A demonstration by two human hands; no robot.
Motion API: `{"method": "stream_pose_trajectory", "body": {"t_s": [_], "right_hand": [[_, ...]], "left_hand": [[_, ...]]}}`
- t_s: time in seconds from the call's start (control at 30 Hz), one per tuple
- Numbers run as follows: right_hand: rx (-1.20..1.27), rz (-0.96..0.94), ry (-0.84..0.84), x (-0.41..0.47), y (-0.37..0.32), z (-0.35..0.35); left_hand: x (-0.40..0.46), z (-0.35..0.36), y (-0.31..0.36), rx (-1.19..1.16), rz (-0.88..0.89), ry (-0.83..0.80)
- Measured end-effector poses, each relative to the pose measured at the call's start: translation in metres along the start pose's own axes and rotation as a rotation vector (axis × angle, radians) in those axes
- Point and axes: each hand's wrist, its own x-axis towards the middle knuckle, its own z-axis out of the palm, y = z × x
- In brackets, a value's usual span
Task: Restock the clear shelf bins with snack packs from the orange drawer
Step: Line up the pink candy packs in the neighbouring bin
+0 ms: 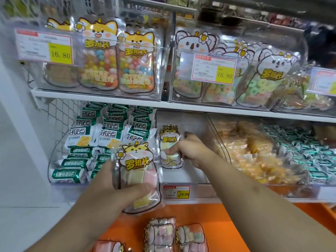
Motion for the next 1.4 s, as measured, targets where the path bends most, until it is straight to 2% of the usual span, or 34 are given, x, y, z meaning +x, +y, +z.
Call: {"method": "stream_pose_trajectory", "body": {"t_s": [0.23, 0.37, 0.47, 0.57, 0.73, 0.83, 1.0, 1.4], "right_hand": [[0.110, -0.154, 0.099, -0.112, -0.039, -0.037], [0.187, -0.153, 0.089, -0.167, -0.036, -0.076], [0.224, -0.140, 0.143, -0.195, -0.025, -0.104], [0.301, -0.124, 0.189, -0.212, -0.018, -0.122], [0.394, -0.098, 0.179, -0.214, -0.007, -0.147], [0.473, -0.087, 0.202, -0.211, -0.003, -0.158], [0.570, -0.063, 0.150, -0.200, 0.004, -0.170], [0.518, -0.050, 0.171, -0.188, 0.005, -0.164]], "left_hand": [[-0.005, 0.017, 0.011, -0.307, -0.002, -0.067], [-0.004, 0.044, 0.026, -0.433, -0.046, -0.124], [0.001, 0.069, 0.039, -0.379, -0.055, -0.148], [0.025, 0.093, 0.044, -0.265, -0.042, -0.082], [0.092, 0.130, 0.047, -0.121, 0.033, -0.018], [0.138, 0.149, 0.037, 0.000, 0.024, 0.021], [0.189, 0.171, 0.017, 0.108, 0.019, 0.041], [0.241, 0.184, -0.001, 0.301, 0.176, 0.090]]}}
